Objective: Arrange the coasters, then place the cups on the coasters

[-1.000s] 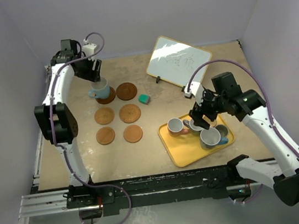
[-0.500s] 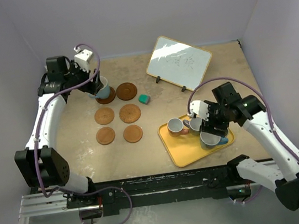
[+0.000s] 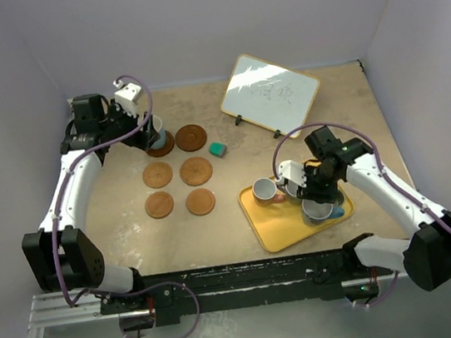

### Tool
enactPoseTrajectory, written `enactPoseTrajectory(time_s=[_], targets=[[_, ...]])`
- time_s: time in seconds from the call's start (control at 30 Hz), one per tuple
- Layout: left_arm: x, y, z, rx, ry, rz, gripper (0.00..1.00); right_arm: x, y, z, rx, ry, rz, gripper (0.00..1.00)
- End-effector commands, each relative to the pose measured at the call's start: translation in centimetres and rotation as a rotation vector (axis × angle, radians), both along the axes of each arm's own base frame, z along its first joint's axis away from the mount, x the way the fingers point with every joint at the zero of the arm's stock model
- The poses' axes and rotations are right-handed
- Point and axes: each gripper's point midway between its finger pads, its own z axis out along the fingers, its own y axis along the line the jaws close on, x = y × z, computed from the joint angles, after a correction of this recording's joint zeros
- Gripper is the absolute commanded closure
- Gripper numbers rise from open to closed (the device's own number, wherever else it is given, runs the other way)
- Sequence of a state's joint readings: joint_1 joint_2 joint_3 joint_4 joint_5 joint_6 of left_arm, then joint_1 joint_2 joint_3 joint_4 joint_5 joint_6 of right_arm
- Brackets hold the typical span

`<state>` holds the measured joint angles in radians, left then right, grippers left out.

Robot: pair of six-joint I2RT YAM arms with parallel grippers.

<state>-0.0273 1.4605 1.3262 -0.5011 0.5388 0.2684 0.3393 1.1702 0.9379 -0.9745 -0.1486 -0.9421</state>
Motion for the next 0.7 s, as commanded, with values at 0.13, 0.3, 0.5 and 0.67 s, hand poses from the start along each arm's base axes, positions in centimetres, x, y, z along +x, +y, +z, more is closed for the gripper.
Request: enactPoseTrajectory(time_s=[0.13, 0.3, 0.5, 0.67], targets=[[-0.1, -0.8, 1.8, -0.047, -0.071, -0.017, 0.24, -0.3, 0.3, -1.5, 0.022, 0.017, -0.045, 0.59], [-0.2, -0.9, 1.9, -0.053, -0.075, -0.017, 0.24, -1.0, 0.2, -1.3, 0.030, 0.034, -0.084, 0.76], [-0.2, -1.0, 2.5, -0.058, -0.104, -0.007, 0.24, -2.0, 0.2, 0.6, 0.067, 0.010, -0.137, 0.97], [-0.3, -1.4, 2.7, -0.060, -0.108, -0.006, 0.24, -2.7, 1.3, 3.1, 0.154, -0.007, -0.171, 1.00]])
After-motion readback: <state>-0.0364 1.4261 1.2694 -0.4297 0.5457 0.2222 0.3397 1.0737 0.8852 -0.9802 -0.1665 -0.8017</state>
